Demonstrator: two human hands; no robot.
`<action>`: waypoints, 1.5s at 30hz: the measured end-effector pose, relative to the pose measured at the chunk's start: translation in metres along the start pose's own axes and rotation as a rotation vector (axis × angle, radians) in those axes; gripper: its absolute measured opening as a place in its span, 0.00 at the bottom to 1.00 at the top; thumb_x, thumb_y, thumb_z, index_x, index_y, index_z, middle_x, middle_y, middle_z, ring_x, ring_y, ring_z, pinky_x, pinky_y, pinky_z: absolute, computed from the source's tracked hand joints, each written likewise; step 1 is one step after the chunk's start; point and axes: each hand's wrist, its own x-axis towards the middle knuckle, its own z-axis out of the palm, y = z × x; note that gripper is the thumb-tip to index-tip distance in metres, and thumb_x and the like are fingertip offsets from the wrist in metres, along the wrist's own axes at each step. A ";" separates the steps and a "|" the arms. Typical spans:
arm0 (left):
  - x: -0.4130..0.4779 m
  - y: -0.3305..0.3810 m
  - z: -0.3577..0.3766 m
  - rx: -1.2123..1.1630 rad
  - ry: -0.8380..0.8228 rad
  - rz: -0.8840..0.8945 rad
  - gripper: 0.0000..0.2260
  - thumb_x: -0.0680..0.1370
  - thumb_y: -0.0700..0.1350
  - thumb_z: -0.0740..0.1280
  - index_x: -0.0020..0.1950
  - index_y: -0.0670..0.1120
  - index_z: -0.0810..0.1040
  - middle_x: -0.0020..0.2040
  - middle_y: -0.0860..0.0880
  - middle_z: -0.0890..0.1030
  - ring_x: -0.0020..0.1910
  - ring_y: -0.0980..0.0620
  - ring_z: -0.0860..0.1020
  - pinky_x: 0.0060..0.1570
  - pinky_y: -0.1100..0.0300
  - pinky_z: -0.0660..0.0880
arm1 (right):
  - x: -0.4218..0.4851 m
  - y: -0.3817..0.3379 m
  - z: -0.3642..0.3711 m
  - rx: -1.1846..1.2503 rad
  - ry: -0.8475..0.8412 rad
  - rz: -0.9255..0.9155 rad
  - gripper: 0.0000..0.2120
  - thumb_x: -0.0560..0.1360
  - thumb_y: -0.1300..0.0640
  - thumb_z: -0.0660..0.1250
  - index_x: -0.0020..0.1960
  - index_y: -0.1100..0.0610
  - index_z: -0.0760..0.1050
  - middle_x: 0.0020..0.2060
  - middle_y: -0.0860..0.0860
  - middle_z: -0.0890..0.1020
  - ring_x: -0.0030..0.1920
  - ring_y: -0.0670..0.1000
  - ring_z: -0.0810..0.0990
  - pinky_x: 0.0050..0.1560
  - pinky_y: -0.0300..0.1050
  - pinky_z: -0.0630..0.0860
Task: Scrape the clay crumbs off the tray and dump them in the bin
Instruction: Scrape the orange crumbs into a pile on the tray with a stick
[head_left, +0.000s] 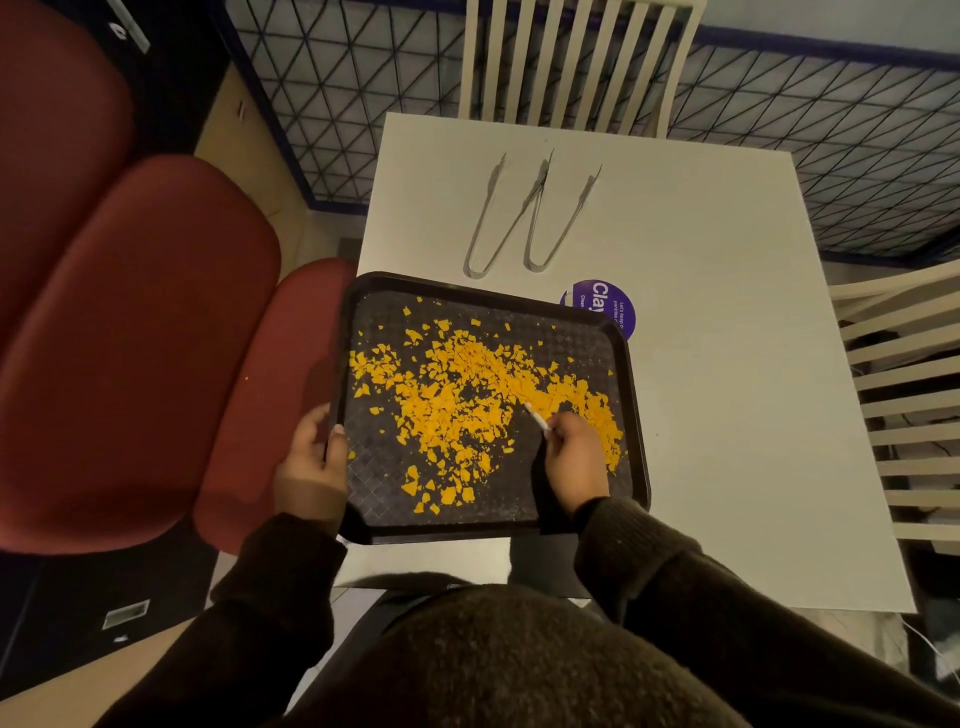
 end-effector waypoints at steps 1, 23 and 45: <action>0.000 0.000 0.000 0.000 -0.001 -0.001 0.19 0.73 0.54 0.58 0.62 0.52 0.73 0.30 0.54 0.76 0.29 0.48 0.72 0.37 0.56 0.69 | 0.001 -0.001 -0.002 0.023 0.005 0.022 0.07 0.77 0.63 0.60 0.43 0.56 0.74 0.39 0.54 0.77 0.40 0.53 0.74 0.37 0.40 0.68; -0.002 0.002 -0.001 -0.050 -0.041 0.011 0.11 0.78 0.49 0.61 0.60 0.53 0.73 0.31 0.55 0.76 0.32 0.50 0.75 0.40 0.57 0.69 | -0.001 -0.014 -0.006 0.049 -0.038 0.021 0.05 0.76 0.63 0.63 0.44 0.54 0.74 0.41 0.50 0.77 0.42 0.49 0.75 0.43 0.41 0.73; 0.000 0.004 -0.002 -0.064 -0.060 -0.012 0.12 0.79 0.46 0.61 0.61 0.55 0.73 0.35 0.53 0.78 0.33 0.51 0.75 0.41 0.57 0.71 | -0.036 -0.014 -0.004 -0.117 -0.210 -0.315 0.04 0.75 0.61 0.64 0.47 0.56 0.76 0.44 0.49 0.77 0.47 0.50 0.73 0.49 0.45 0.72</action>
